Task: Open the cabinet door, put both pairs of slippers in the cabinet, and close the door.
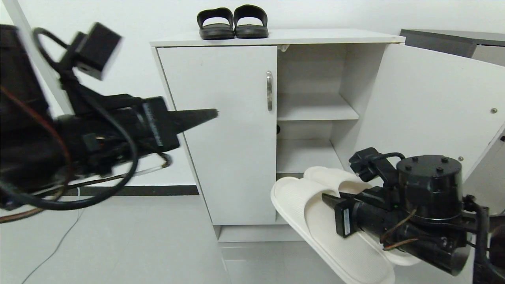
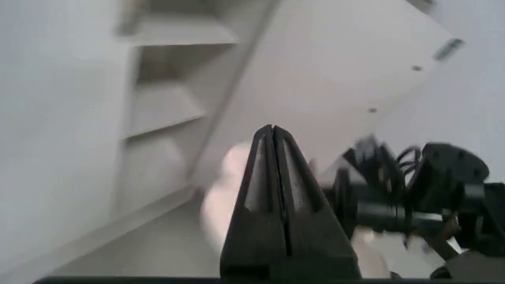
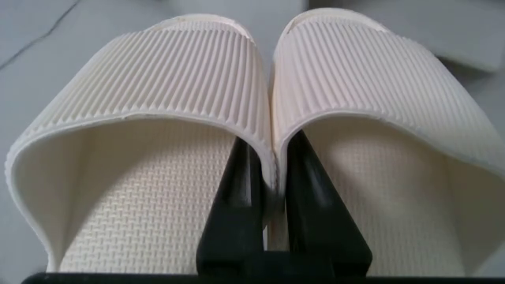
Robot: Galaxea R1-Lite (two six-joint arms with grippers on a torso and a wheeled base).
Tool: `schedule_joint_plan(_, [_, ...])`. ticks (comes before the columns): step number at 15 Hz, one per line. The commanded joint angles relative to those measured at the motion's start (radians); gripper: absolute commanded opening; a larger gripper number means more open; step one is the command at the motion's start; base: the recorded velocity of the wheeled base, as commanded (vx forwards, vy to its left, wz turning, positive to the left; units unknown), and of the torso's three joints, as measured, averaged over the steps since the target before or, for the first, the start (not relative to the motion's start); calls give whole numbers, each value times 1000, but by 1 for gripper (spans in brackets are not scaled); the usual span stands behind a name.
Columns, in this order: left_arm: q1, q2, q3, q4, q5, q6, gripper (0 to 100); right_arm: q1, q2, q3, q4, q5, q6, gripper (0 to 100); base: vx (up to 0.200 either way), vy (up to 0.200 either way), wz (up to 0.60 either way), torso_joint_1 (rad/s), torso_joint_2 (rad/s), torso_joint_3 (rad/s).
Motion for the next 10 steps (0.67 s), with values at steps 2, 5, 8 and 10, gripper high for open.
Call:
schedule_joint_plan(2, [257,-454,-28,394,117,73,0,-5,125,-112,-3,-137,30,0,0,0,0,0,0,0])
schedule_joint_plan(5, [332,-725,109,538,411,283,0,-16,136,-132,-1,-178,29,0,0,0,0,0,0,0])
schedule_joint_plan(8, [484,-960,354,534,506,290,0,-17,137,-123,-1,-178,27,0,0,0,0,0,0,0])
schedule_joint_plan(10, [557,-1100,509,532,497,297,0,-16,137,-117,-3,-178,27,0,0,0,0,0,0,0])
